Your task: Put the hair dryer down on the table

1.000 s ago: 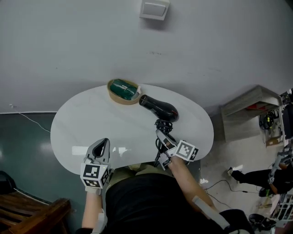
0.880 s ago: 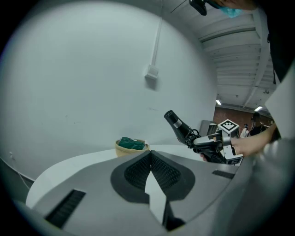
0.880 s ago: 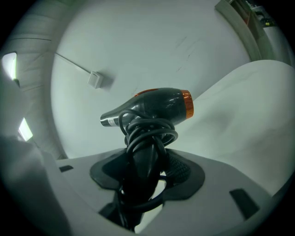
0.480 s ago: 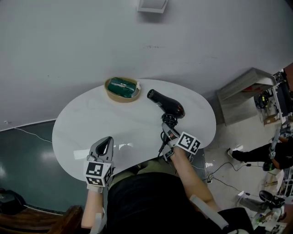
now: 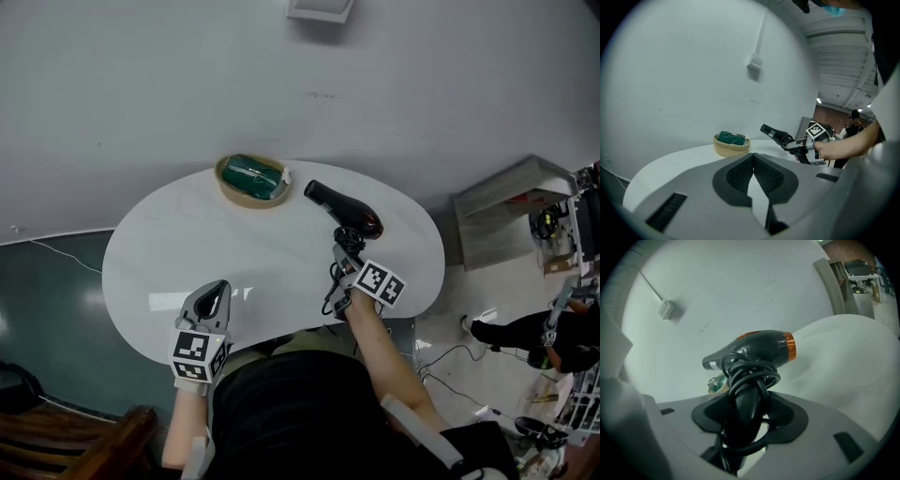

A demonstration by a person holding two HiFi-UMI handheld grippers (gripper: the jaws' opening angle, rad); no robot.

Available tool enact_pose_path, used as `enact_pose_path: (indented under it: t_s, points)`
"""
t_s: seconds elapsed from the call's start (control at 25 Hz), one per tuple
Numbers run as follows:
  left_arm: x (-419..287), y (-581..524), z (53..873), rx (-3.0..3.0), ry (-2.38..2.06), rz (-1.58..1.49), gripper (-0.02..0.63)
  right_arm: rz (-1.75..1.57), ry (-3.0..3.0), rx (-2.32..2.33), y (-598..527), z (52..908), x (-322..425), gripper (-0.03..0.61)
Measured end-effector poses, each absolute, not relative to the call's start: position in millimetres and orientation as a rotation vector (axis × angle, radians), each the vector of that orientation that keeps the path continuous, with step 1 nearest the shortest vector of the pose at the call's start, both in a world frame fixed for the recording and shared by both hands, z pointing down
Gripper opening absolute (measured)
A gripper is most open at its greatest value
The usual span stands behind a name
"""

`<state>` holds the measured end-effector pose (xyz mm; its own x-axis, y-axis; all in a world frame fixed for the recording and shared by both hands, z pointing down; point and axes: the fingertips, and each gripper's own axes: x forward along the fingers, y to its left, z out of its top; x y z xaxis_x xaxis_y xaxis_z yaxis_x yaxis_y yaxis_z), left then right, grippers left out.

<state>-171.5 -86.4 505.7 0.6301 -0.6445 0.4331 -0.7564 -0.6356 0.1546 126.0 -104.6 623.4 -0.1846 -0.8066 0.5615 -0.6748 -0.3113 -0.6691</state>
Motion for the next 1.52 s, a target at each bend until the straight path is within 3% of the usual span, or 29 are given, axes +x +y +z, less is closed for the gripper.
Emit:
enact_pose_path:
  t_s: [0.84,1.52]
  points:
    - [-139.0,-105.6,526.1,2.298,-1.377,0.588,0.009,-1.633,1.926,-2.069,-217.8,685.5,173.0,0.232]
    - [-135.8,-112.2,528.1,2.214,-1.462,0.63,0.009,-1.619,1.994,-2.202,-268.2,698.6,168.0,0.233]
